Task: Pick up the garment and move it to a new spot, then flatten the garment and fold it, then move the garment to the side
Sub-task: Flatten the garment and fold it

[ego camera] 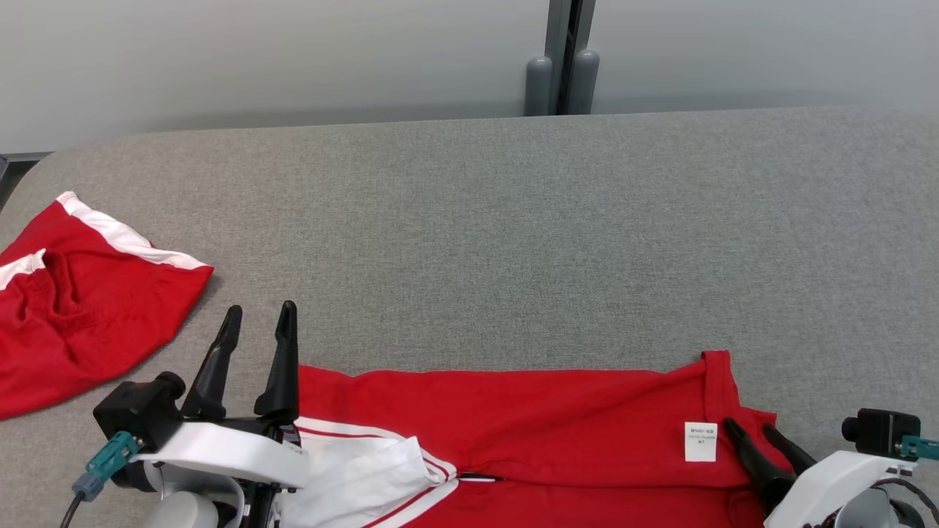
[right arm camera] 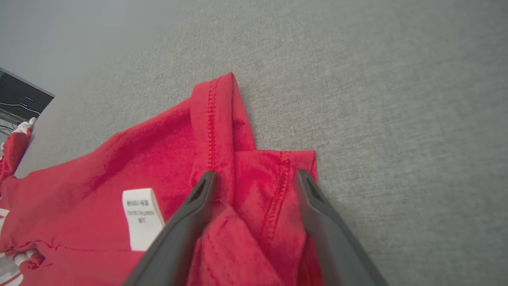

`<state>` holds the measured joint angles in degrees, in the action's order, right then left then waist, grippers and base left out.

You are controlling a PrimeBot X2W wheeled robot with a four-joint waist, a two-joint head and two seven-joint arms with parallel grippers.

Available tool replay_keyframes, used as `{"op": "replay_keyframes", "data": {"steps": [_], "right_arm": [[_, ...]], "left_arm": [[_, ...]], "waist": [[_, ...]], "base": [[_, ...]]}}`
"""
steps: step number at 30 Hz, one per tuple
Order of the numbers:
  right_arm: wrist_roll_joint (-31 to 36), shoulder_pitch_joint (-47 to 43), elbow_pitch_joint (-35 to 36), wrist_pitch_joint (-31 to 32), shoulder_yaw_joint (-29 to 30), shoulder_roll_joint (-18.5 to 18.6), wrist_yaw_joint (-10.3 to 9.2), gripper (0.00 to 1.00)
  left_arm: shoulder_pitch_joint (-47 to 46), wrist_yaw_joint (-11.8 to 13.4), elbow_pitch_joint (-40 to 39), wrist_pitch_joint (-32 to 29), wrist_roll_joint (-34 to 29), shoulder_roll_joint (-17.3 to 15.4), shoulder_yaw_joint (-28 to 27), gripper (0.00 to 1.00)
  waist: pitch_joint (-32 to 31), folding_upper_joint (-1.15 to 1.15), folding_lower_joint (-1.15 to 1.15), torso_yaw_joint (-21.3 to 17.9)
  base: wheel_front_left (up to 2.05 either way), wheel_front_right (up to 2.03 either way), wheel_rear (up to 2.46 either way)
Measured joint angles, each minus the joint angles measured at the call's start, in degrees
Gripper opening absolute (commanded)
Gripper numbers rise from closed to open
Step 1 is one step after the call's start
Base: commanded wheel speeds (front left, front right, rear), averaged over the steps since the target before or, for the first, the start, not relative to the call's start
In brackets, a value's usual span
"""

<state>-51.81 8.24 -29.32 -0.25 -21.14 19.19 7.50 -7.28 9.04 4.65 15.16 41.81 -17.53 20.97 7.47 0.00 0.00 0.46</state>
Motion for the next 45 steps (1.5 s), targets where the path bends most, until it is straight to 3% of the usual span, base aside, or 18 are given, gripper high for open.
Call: {"op": "replay_keyframes", "data": {"steps": [8,9,10,11,12,23,31,37,45], "right_arm": [[-3.56,1.12,-0.27,4.76,-3.57,-0.12,0.0,1.0],[-3.86,1.19,-0.09,4.86,-3.9,0.05,0.0,0.87],[-4.02,1.23,0.08,4.8,-4.03,0.16,0.0,0.4],[-4.14,1.31,0.14,4.53,-4.26,0.23,-0.02,0.14],[-4.22,1.44,0.11,4.24,-4.66,0.27,-0.04,0.0],[-5.87,3.25,1.1,0.32,-6.23,0.63,-0.03,0.0],[-7.25,5.43,2.48,-0.96,-3.36,6.36,0.0,0.0],[-5.93,7.17,-0.25,-2.42,0.13,10.63,0.0,0.0],[-3.9,8.29,0.93,-4.16,1.42,11.0,-0.01,0.0]], "left_arm": [[-0.29,-1.94,1.96,0.0,-1.32,1.44,-0.54,1.0],[-0.31,-2.01,2.12,0.0,-1.51,1.59,-0.63,1.0],[-0.35,-2.31,2.32,0.0,-1.58,1.68,-0.75,1.0],[-0.38,-2.44,2.5,0.0,-1.74,1.75,-0.88,1.0],[-0.44,-2.52,2.69,0.0,-1.91,1.81,-0.96,1.0],[-1.24,-3.94,3.64,0.0,-3.12,2.71,-1.9,1.0],[-1.18,-4.52,3.25,0.0,-4.85,3.56,-3.3,1.0],[-1.15,-4.92,3.45,0.0,-5.65,3.75,-3.48,1.0],[-1.16,-5.0,4.04,0.0,-6.01,4.03,-3.43,1.0]], "waist": [[0.28,0.0,0.0,-0.18],[0.35,0.0,0.0,-0.18],[0.42,0.0,0.0,-0.17],[0.48,0.0,0.0,-0.18],[0.54,0.0,0.0,-0.19],[0.71,0.0,0.0,-0.22],[0.62,0.0,0.0,-1.13],[1.11,0.0,0.0,-1.6],[0.95,0.0,0.0,-1.51]], "base": [[0.0,0.0,0.0],[0.0,0.0,0.0],[0.0,0.0,0.0],[0.0,0.0,0.0],[0.0,0.0,0.0],[0.0,0.0,0.0],[0.0,0.0,0.0],[0.0,0.0,0.0],[0.0,0.0,0.0]]}}
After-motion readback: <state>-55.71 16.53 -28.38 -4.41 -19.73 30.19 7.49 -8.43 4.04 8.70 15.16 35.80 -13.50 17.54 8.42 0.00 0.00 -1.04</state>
